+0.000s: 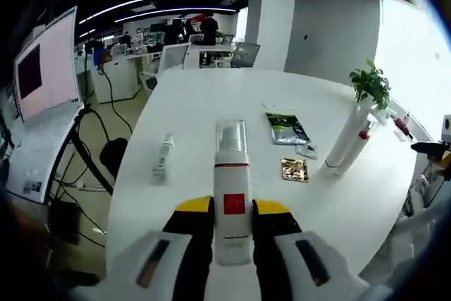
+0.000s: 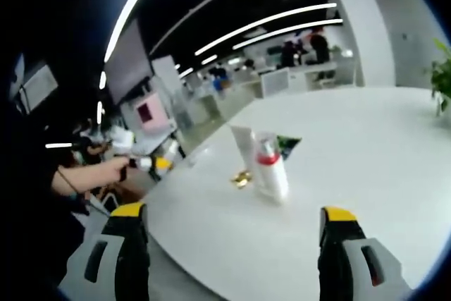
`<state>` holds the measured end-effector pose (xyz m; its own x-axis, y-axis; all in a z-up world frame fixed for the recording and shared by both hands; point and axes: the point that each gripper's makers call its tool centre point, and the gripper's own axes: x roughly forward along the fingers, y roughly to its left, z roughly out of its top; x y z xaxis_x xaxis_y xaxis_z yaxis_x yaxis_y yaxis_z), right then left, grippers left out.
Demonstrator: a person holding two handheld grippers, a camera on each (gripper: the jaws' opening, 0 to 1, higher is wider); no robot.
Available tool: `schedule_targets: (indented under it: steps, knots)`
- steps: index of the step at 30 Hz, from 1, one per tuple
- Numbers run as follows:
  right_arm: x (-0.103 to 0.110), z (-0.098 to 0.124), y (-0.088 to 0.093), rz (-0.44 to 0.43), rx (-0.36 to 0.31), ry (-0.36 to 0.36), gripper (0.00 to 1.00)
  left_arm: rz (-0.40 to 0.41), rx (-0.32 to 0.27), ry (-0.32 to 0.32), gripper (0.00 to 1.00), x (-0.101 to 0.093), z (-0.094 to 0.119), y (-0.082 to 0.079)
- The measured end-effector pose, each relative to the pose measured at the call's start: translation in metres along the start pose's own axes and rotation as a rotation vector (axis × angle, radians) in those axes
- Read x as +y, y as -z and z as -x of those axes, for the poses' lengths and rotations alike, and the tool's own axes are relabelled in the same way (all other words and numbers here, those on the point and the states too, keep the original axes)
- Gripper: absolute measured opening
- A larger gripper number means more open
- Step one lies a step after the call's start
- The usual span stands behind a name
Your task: Arrange the skincare products in the storage area until every visible bottle or jar stands upright without overlapping.
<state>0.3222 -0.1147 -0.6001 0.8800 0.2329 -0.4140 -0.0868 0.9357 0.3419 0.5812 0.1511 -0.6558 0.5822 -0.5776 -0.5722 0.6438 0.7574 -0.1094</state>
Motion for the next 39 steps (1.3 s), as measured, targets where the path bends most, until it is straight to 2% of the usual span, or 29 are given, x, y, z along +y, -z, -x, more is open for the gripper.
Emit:
schedule_targets:
  steps: [7, 15, 20, 26, 29, 32, 39]
  knots:
    - [0.006, -0.003, 0.000, 0.004, 0.003, -0.019, 0.99, -0.044, -0.064, 0.051, 0.22, -0.029, 0.013, -0.020]
    - [0.007, -0.001, 0.000, -0.003, -0.004, -0.023, 0.99, -0.074, -0.113, 0.072, 0.22, -0.044, 0.026, -0.039]
    - [0.014, -0.003, -0.001, -0.006, -0.008, -0.041, 0.99, -0.094, -0.177, 0.093, 0.22, -0.060, 0.039, -0.055]
    - [0.029, -0.010, -0.008, -0.010, -0.028, -0.077, 0.99, -0.132, -0.223, 0.115, 0.22, -0.080, 0.053, -0.064]
    - [0.036, -0.013, -0.012, -0.020, -0.041, -0.098, 0.99, -0.154, -0.234, 0.146, 0.22, -0.090, 0.058, -0.067]
    - [0.047, -0.017, -0.017, -0.034, -0.056, -0.128, 0.99, -0.197, -0.241, 0.148, 0.22, -0.097, 0.062, -0.069]
    - [0.059, -0.025, -0.021, -0.017, -0.056, -0.161, 0.99, -0.209, -0.274, 0.178, 0.22, -0.117, 0.077, -0.074]
